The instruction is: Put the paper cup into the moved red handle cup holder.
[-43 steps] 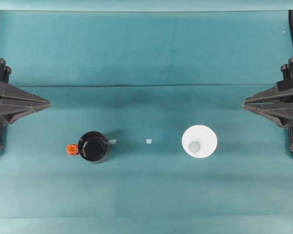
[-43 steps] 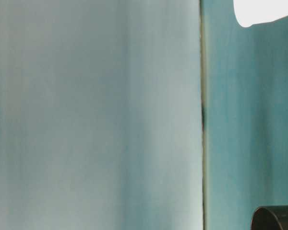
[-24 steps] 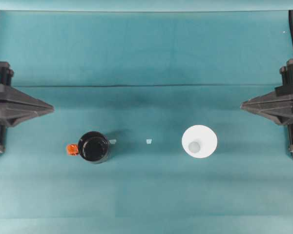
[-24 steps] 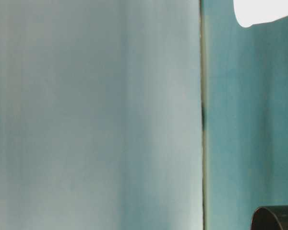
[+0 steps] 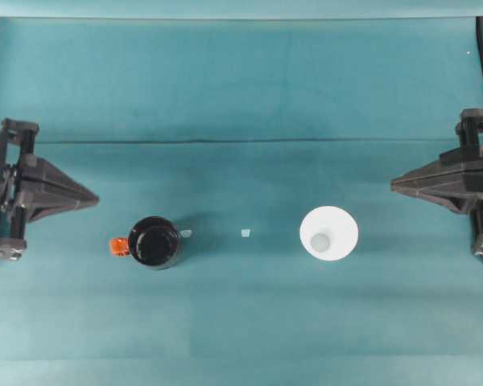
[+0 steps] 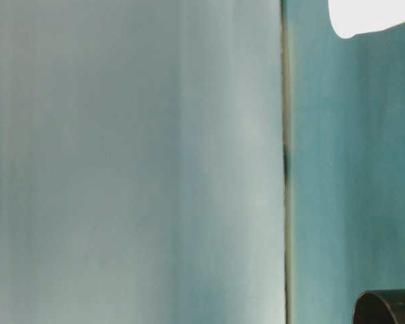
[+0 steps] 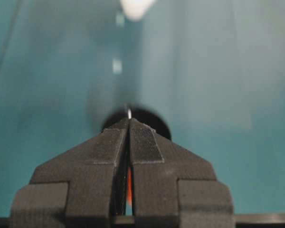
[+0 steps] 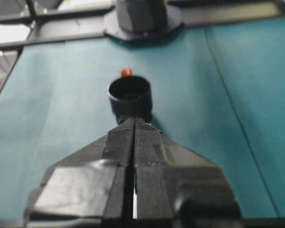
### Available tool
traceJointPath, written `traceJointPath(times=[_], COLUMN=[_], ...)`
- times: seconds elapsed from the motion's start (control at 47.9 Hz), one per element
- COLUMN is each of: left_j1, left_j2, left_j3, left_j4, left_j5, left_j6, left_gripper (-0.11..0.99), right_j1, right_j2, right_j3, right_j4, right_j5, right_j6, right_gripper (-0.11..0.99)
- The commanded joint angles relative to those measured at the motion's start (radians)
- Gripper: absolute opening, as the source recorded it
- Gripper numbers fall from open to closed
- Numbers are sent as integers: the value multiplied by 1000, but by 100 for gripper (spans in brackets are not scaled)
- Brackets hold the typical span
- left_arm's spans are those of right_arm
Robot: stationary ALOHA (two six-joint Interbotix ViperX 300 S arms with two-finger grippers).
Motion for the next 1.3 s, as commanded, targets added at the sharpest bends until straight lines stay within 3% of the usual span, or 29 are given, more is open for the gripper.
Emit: traceJointPath(times=[0.0, 0.209, 0.397, 0.543, 0.731, 0.94, 1.274], left_j1=[-12, -32, -38, -38, -46, -71, -71], left_j2=[21, 83, 183, 258, 318, 333, 336], left_j3=[-28, -35, -58, -75, -86, -92, -95], left_j4=[2, 2, 2, 2, 2, 2, 2], left_j5=[60, 91, 95, 95, 95, 135, 181], left_j6=[-12, -28, -97, -129, -135, -130, -138], left_gripper=[3, 3, 3, 3, 3, 2, 3], right_j1=[0, -9, -9, -11, -17, -18, -23], right_j2=[11, 12, 12, 12, 12, 12, 11], right_j3=[-20, -20, -20, -20, -20, -20, -20], right_j4=[2, 0, 0, 2, 2, 0, 0], right_j5=[6, 31, 40, 44, 57, 58, 57], right_j6=[15, 37, 49, 49, 49, 49, 51], right_gripper=[-10, -10, -10, -10, -10, -10, -10])
